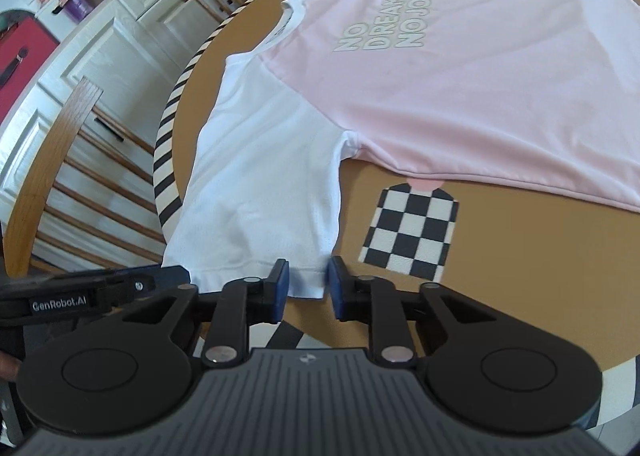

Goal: Fold clothes

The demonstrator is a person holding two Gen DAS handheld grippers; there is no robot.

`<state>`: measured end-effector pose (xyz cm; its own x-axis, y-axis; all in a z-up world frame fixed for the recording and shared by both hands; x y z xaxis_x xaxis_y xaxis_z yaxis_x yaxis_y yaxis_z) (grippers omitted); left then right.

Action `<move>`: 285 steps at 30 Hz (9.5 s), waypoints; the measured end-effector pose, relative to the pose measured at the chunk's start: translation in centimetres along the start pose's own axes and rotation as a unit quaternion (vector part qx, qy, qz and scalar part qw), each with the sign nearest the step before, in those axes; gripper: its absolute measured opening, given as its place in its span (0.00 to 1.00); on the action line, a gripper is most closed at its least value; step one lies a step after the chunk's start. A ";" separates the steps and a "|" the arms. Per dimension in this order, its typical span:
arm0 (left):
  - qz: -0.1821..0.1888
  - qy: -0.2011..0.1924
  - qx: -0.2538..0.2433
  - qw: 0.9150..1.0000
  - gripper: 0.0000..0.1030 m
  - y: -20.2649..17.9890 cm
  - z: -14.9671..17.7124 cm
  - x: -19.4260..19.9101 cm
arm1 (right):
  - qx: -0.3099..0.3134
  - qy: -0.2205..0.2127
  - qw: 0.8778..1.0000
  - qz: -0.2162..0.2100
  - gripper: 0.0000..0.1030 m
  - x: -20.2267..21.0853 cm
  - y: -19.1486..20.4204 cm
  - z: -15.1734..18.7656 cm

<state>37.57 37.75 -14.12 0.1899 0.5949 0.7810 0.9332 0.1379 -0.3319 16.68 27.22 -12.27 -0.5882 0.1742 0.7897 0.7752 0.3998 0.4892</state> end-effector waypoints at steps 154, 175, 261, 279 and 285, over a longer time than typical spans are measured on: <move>-0.051 -0.059 -0.123 0.989 0.40 -1.0 -29.2 -16.3 | 0.110 -0.055 0.992 0.030 0.12 -11.8 -1.1 -30.8; 0.019 -0.026 0.095 0.995 0.64 5.8 -20.8 -7.0 | -0.228 -0.233 0.945 0.039 0.29 8.2 -13.2 -14.6; -0.051 -0.103 0.379 0.918 0.03 6.8 -10.1 -5.2 | -0.519 -0.210 0.827 0.058 0.06 14.3 -30.0 -2.7; 0.014 -0.138 0.428 0.893 0.03 5.0 -24.6 -4.2 | -0.536 -0.211 0.814 -0.080 0.06 18.3 -31.0 -17.6; -0.011 -0.116 0.438 0.891 0.03 7.1 -34.0 -12.8 | -0.567 -0.213 0.795 -0.041 0.06 13.1 -34.1 -27.6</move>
<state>52.15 4.17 -8.51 0.0118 0.7184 0.6955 0.3198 0.6563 -0.6834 -11.13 -9.02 -8.36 -0.4847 0.5739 0.6601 0.2980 -0.6013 0.7414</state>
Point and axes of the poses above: each gripper's, at about its wrist camera, not at the fingertips, and x roughly against the way its jaws point, y to its left, z to its underside, the point moved 3 cm from there along -x, roughly the way its jaws point, and after that the axes turned 10 degrees about -x, right-handed, at the moved point
